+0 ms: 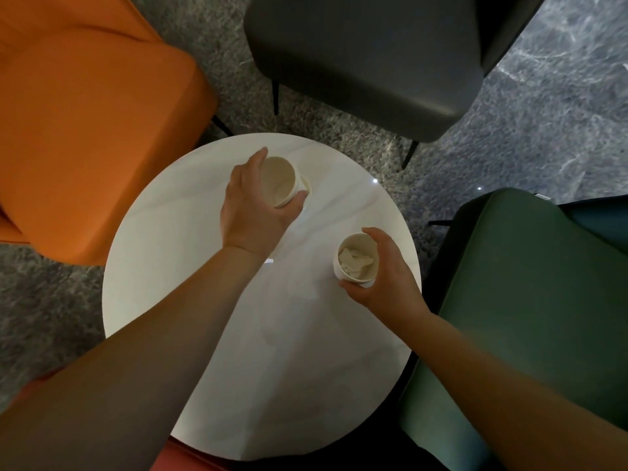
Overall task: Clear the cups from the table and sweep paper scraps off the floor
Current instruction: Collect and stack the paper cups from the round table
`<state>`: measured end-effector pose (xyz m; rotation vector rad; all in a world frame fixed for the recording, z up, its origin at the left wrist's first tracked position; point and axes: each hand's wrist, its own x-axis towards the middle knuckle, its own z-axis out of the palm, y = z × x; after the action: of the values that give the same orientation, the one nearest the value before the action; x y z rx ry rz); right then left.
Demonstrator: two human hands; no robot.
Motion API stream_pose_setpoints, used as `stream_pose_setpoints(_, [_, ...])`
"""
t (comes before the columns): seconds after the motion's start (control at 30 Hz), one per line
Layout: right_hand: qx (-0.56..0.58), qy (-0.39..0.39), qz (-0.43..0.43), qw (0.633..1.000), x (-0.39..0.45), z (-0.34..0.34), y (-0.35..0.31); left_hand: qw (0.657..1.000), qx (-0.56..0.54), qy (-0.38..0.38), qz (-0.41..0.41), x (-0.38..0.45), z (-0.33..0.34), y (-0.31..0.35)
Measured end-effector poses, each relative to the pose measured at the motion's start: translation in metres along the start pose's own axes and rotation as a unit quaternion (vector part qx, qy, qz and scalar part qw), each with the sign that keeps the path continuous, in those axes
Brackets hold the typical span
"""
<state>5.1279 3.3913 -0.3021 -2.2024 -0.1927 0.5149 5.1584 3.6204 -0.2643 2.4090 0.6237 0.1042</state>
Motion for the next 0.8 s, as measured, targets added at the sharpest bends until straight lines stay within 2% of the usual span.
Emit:
stream_pose_setpoints(0.2, [0.007, -0.001, 0.007, 1.0, 0.0, -0.001, -0.001, 0.99, 0.092, -0.106, 0.017, 0.006, 0.026, -0.021])
stream_pose_setpoints(0.27, [0.006, -0.002, 0.007, 1.0, 0.0, -0.002, -0.002, 0.986, 0.091, -0.139, 0.015, 0.008, 0.03, -0.027])
stream_pose_setpoints(0.5, [0.05, 0.029, -0.007, 0.998, -0.005, -0.021, -0.028, 0.976, 0.112, -0.18, 0.042, -0.01, 0.019, -0.044])
stream_pose_setpoints(0.67, [0.062, 0.074, -0.066, 0.993, -0.004, -0.038, -0.062, 0.967, 0.093, -0.231, 0.056, -0.037, 0.019, -0.049])
stream_pose_setpoints(0.8, [0.051, 0.046, -0.116, 0.991, 0.0, -0.029, -0.075, 0.96, 0.059, -0.262, 0.078, -0.05, 0.02, -0.05])
